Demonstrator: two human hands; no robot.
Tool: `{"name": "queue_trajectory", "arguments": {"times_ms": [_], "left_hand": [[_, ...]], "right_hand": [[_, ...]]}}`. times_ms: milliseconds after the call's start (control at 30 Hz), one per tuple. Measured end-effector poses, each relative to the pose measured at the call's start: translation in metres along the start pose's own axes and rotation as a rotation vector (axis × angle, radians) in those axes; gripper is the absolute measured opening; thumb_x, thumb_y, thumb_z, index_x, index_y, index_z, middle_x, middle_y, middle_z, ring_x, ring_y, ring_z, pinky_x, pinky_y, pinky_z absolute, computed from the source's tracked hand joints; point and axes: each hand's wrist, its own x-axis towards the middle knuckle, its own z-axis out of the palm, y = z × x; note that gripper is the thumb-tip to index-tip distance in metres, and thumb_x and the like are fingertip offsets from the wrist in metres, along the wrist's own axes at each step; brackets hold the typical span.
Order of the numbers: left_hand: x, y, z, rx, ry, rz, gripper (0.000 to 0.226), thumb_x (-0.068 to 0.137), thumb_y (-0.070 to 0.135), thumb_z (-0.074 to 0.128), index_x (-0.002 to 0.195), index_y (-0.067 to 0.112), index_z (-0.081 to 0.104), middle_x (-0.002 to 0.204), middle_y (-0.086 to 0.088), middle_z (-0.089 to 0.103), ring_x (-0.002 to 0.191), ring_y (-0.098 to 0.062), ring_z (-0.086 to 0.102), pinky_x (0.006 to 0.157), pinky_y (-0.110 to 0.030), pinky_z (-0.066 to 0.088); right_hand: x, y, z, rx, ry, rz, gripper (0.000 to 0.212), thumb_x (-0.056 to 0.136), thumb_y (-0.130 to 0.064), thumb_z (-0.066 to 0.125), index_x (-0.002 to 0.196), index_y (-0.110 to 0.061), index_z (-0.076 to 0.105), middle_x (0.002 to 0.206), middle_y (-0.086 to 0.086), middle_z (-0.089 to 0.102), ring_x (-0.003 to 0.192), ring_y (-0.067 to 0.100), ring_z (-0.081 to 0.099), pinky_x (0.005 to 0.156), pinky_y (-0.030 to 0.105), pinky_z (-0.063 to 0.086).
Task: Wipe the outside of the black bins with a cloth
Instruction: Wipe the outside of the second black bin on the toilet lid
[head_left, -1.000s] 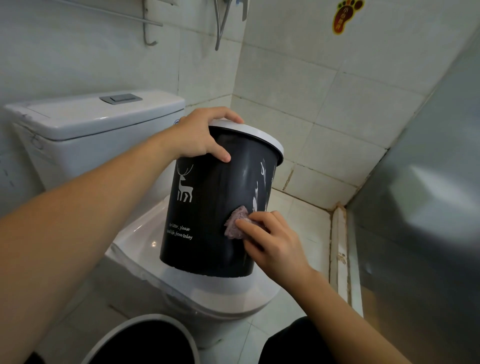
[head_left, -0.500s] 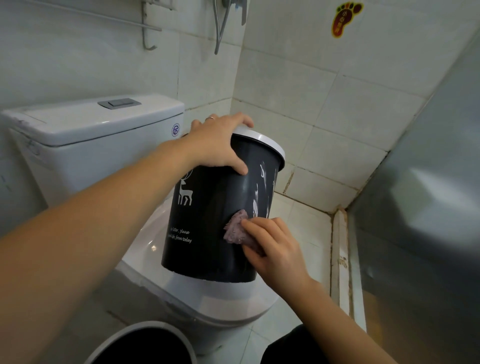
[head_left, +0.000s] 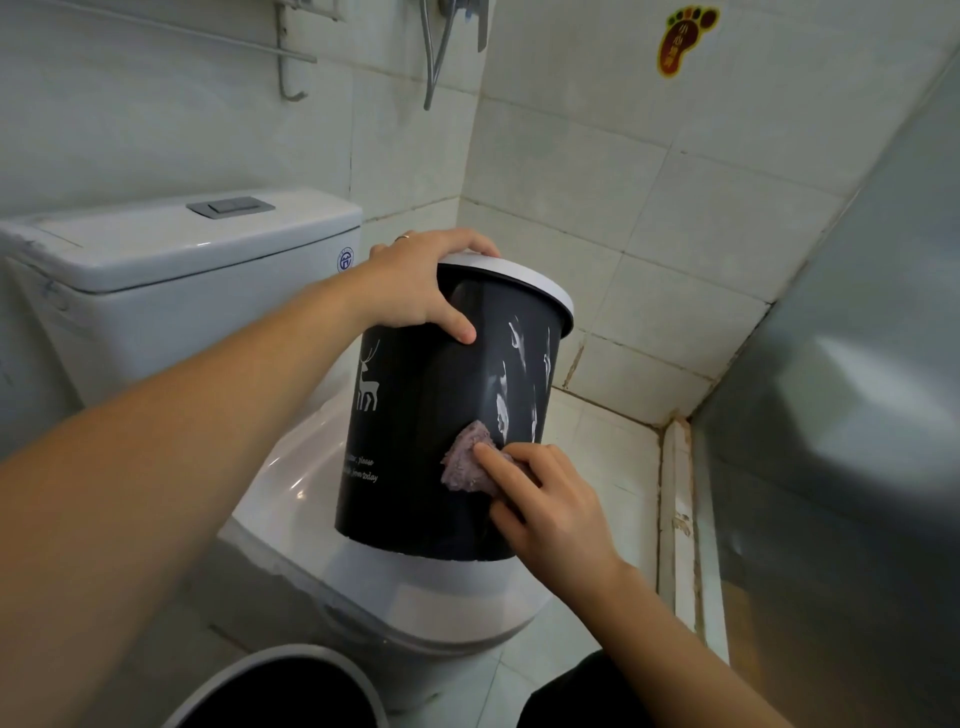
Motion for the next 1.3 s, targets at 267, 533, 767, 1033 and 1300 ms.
{"name": "queue_trajectory", "arguments": {"times_ms": [267,533,767,1033,1300], "left_hand": [[-0.001,-0.001,-0.002,0.027,0.001,-0.014,0.080,0.048,0.047,0.086,0.111,0.072,0.043,0.131,0.001,0.047,0.122,-0.034,0.043,0.105,-0.053,0.040],[0.000,-0.003,-0.003,0.001,-0.018,-0.020,0.086,0.035,0.056,0.079,0.113,0.067,0.044,0.131,0.003,0.051,0.120,-0.031,0.048,0.103,-0.052,0.043],[0.002,-0.007,-0.003,-0.049,-0.033,0.010,0.083,0.034,0.055,0.079,0.110,0.066,0.047,0.129,0.006,0.053,0.118,-0.030,0.051,0.102,-0.050,0.045],[0.000,-0.003,-0.002,-0.031,-0.041,0.035,0.080,0.032,0.056,0.079,0.103,0.071,0.045,0.128,0.004,0.054,0.118,-0.029,0.051,0.102,-0.050,0.045],[-0.001,-0.004,-0.002,-0.053,-0.039,0.046,0.077,0.041,0.046,0.084,0.105,0.067,0.048,0.128,0.004,0.054,0.118,-0.030,0.052,0.101,-0.050,0.046]], "right_hand": [[-0.012,-0.004,-0.005,-0.053,-0.129,-0.161,0.032,0.085,-0.007,0.066,0.116,-0.011,0.072,0.094,0.014,0.065,0.073,0.026,0.057,0.054,0.034,0.050],[0.016,0.008,-0.006,-0.052,-0.052,0.010,0.045,0.081,-0.002,0.073,0.124,-0.012,0.068,0.099,0.019,0.062,0.080,0.033,0.060,0.055,0.042,0.053],[-0.022,0.003,-0.003,-0.007,-0.176,-0.254,0.048,0.089,-0.011,0.066,0.133,-0.022,0.051,0.098,0.015,0.062,0.075,0.025,0.053,0.055,0.033,0.046],[0.008,0.025,-0.006,-0.003,-0.094,-0.208,0.041,0.093,-0.007,0.061,0.132,-0.018,0.062,0.099,0.018,0.061,0.076,0.032,0.055,0.056,0.041,0.048],[-0.011,0.020,-0.005,0.031,-0.113,-0.235,0.045,0.087,-0.007,0.068,0.130,-0.019,0.060,0.098,0.016,0.063,0.075,0.027,0.055,0.053,0.037,0.048]]}}
